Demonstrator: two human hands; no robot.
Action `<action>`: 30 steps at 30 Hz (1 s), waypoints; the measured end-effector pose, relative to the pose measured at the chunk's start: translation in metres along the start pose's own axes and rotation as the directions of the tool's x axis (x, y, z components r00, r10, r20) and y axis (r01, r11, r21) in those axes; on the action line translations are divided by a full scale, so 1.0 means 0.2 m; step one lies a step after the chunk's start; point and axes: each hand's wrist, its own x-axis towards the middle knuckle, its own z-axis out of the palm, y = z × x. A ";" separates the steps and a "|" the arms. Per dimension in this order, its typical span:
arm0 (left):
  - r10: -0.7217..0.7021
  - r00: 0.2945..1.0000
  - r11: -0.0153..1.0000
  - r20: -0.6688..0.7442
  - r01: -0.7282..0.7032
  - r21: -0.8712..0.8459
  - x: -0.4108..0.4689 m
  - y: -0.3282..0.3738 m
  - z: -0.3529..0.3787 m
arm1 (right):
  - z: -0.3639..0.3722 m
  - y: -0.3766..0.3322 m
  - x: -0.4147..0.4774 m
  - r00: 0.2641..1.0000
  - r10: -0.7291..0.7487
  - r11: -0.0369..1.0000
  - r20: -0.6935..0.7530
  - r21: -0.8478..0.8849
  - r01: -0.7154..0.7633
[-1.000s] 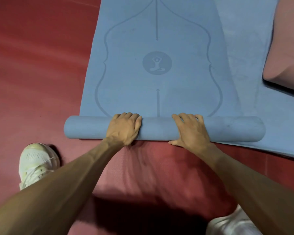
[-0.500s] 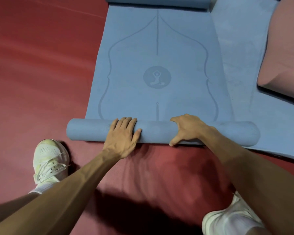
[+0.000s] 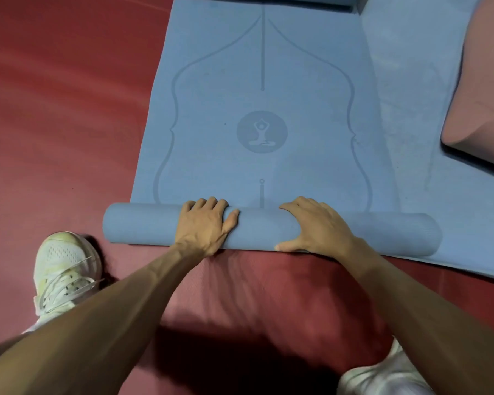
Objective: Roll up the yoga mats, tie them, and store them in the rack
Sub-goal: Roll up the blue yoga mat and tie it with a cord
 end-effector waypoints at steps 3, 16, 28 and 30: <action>-0.004 0.999 1.000 0.036 0.004 -0.014 0.07 -0.02 -0.01 | 0.04 0.00 -0.03 0.993 0.008 0.996 -0.118 -0.085 -0.018; -0.045 0.996 0.992 0.074 0.053 -0.116 0.16 -0.02 -0.04 | 0.12 0.01 -0.02 0.952 0.029 0.932 -0.306 -0.335 -0.136; 0.041 0.993 0.982 -0.110 -0.060 -0.178 -0.02 -0.06 -0.17 | -0.21 0.04 0.09 0.997 0.017 0.999 0.080 -0.039 -0.014; 0.052 0.992 0.984 -0.111 -0.070 -0.164 -0.09 -0.08 -0.17 | -0.23 0.01 0.09 0.987 0.007 0.999 0.161 0.035 -0.013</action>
